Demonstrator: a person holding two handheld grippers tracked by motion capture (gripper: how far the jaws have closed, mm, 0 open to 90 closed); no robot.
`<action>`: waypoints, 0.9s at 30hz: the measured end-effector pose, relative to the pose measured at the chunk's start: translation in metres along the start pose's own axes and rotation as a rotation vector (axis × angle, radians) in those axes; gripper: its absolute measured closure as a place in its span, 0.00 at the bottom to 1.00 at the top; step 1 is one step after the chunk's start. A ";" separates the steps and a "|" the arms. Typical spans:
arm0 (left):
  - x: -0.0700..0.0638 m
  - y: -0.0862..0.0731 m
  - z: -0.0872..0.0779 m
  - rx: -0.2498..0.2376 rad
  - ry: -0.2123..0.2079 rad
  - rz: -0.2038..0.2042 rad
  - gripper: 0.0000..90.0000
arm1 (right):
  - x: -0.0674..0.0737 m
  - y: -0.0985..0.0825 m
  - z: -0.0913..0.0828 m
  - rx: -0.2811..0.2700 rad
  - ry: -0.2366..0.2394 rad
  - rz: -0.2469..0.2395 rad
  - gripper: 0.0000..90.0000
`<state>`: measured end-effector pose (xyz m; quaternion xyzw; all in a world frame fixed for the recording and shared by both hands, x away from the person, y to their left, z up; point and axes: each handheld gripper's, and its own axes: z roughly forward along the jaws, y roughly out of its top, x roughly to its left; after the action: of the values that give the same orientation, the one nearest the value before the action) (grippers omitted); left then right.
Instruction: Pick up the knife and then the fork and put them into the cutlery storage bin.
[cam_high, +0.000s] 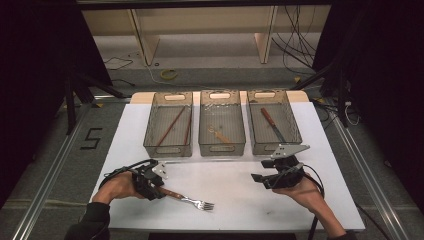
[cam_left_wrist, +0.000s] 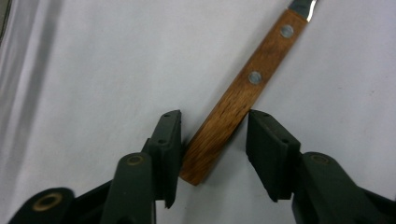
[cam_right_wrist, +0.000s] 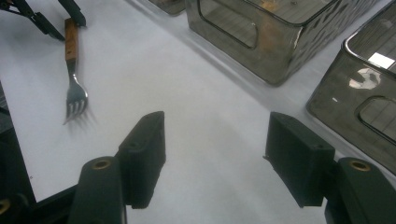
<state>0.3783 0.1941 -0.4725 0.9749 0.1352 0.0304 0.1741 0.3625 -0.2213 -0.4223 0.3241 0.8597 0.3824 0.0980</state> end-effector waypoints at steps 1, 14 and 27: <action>-0.001 0.000 0.000 -0.002 -0.002 0.002 0.65 | 0.000 0.000 0.000 0.000 0.000 0.000 0.43; -0.005 0.002 -0.001 0.007 -0.017 0.039 0.82 | 0.000 0.000 0.000 0.003 0.003 -0.001 0.43; -0.009 0.007 -0.001 -0.033 0.026 0.006 0.83 | 0.001 0.000 0.001 0.001 0.005 0.003 0.43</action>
<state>0.3716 0.1863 -0.4691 0.9719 0.1341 0.0460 0.1881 0.3620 -0.2198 -0.4223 0.3243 0.8598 0.3828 0.0951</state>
